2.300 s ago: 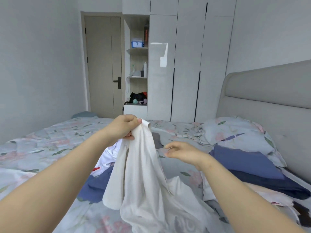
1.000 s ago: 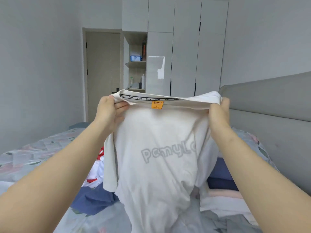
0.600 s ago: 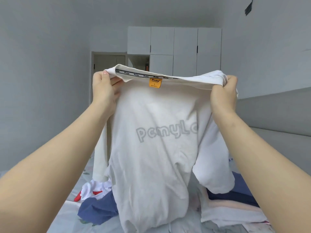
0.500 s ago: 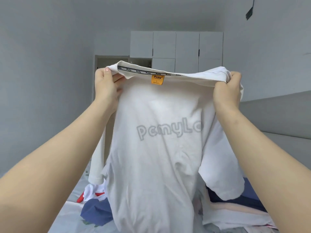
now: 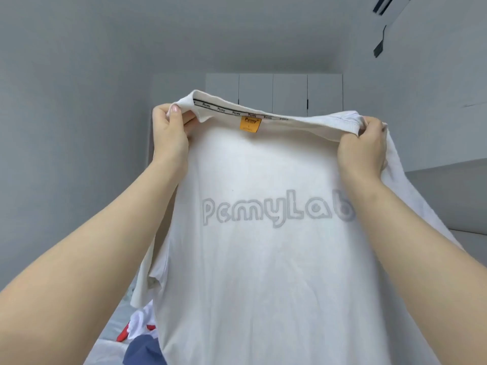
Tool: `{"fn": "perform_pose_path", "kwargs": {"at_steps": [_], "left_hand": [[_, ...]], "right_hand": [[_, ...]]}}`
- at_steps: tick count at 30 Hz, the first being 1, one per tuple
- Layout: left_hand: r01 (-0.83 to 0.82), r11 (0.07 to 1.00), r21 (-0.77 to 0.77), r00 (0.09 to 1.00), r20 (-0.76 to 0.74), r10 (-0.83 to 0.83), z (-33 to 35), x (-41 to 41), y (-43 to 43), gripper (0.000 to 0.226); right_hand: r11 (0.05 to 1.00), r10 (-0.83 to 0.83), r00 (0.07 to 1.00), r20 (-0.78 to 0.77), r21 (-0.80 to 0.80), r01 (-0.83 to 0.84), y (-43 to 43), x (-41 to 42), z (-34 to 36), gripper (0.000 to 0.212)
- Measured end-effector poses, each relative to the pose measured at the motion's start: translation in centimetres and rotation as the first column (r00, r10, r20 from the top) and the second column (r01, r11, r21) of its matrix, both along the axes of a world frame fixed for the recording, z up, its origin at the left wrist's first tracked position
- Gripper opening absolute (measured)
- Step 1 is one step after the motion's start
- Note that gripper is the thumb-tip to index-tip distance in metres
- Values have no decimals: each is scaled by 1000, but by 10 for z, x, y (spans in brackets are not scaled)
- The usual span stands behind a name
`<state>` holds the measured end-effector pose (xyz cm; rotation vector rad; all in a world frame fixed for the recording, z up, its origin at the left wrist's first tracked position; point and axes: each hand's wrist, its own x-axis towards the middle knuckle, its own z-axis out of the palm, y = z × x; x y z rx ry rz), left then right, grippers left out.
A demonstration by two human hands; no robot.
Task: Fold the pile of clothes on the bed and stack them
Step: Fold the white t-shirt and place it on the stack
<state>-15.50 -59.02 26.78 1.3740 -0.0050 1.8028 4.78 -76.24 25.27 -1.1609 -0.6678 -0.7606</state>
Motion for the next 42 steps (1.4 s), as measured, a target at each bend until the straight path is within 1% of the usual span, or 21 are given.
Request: {"fn": "perform_pose_path", "kwargs": {"at_steps": [5,7,10,12,13,16,19,21,24,26,27,29,31,32,34,37,39,42], "left_hand": [[-17,999,-29,992,-127,13,-38,27,36,16],[-15,997,-75,983,-186,1,-59,39,50,14],[-21,988,-152,955,-294,-25,-96,58,80,16],[-29,980,-197,942,-334,-40,-124,71,103,16],[-38,975,-219,936,-350,-42,-137,77,113,16],[-71,959,-275,916,-399,-46,-180,99,141,17],[-88,937,-338,893,-444,-77,-227,121,174,17],[-121,920,-373,868,-489,-84,-257,136,195,13],[-193,898,-396,833,-550,-64,-296,157,227,10],[-220,883,-415,808,-585,-73,-320,172,250,13],[-234,876,-422,791,-607,-81,-331,180,262,16],[-282,870,-406,735,-674,-76,-352,197,285,21],[-326,874,-360,674,-737,-52,-370,214,306,24],[-334,877,-344,652,-756,-48,-378,222,315,24],[-340,886,-316,621,-783,-42,-392,241,332,25],[-344,899,-271,575,-818,-27,-405,266,349,19],[-365,898,-246,578,-816,11,-403,279,362,15],[-412,876,-250,629,-774,75,-402,294,392,14]], "right_hand": [[992,21,991,-132,-120,-37,28,28,-42,34],[981,30,982,-185,-184,-65,43,40,-57,35],[943,26,966,-258,-314,-110,72,59,-85,49],[911,18,945,-326,-385,-150,96,76,-109,57],[892,5,929,-369,-418,-171,107,86,-122,55],[823,-39,887,-460,-518,-233,138,114,-167,41],[774,-82,857,-508,-575,-267,167,136,-210,39],[779,-57,807,-588,-532,-333,192,151,-236,38],[811,71,639,-766,-329,-483,230,170,-272,29],[811,149,557,-817,-222,-542,252,181,-293,21],[809,157,548,-822,-211,-549,263,188,-302,19],[810,155,560,-814,-220,-543,284,204,-322,21],[804,120,594,-795,-273,-528,302,218,-341,21],[796,92,619,-780,-316,-517,310,226,-351,22],[781,32,648,-761,-385,-491,322,241,-369,32],[761,-25,689,-725,-461,-457,336,262,-385,32],[738,-26,725,-688,-503,-451,348,276,-387,32],[719,21,767,-641,-524,-458,373,292,-381,33]]}}
